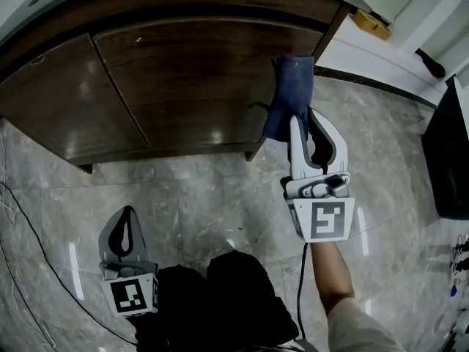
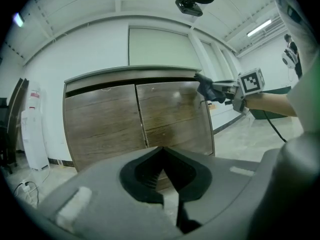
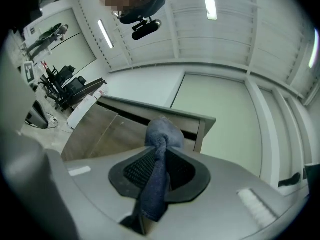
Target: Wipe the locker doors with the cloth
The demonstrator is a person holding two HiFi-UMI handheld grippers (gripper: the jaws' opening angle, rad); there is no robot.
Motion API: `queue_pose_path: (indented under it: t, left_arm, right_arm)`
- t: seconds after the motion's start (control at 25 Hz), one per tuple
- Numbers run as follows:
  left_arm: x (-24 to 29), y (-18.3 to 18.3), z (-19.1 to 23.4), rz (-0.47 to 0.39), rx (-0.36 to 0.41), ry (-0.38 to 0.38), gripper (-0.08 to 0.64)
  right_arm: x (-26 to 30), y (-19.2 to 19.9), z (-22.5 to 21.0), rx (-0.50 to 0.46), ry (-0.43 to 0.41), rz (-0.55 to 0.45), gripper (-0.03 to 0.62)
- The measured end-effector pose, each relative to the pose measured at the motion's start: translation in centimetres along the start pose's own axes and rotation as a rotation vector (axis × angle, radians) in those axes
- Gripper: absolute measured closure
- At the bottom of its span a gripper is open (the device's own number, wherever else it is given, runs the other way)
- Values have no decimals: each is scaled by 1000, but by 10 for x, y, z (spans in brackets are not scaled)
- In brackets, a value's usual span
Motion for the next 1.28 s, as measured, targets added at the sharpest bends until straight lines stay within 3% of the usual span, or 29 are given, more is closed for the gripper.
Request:
queue_pose_path:
  t: [0.08, 0.2, 0.28, 0.44, 0.64, 0.92, 1.28]
  left_arm:
    - [-2, -4, 3, -10, -3, -7, 558]
    - [-6, -8, 7, -26, 10, -17, 558]
    - [-12, -5, 9, -22, 11, -25, 558]
    - [-20, -1, 15, -5, 4, -49, 558]
    - [-24, 1, 22, -1, 16, -80, 558]
    - [-23, 11, 24, 26, 11, -86, 558]
    - [-25, 24, 27, 69, 14, -102, 558]
  right_arm:
    - [16, -17, -12, -41, 28, -46, 520]
    - [40, -12, -34, -90, 104, 17, 520]
    - [57, 3, -45, -83, 110, 43, 520]
    - [73, 48, -53, -34, 91, 134, 520]
    - [64, 85, -44, 7, 62, 147, 520]
    - [44, 150, -23, 15, 12, 249, 520]
    - [8, 263, 7, 28, -40, 455, 522]
Point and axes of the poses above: the fingertips, and each gripper's own axes: x forward along the fingers, z to its left, y out of its underside, the point moved 6 cm from there along -x, backward along the fingers, and after that the axes turned 14 degrees about x, right-handed, at the moved point
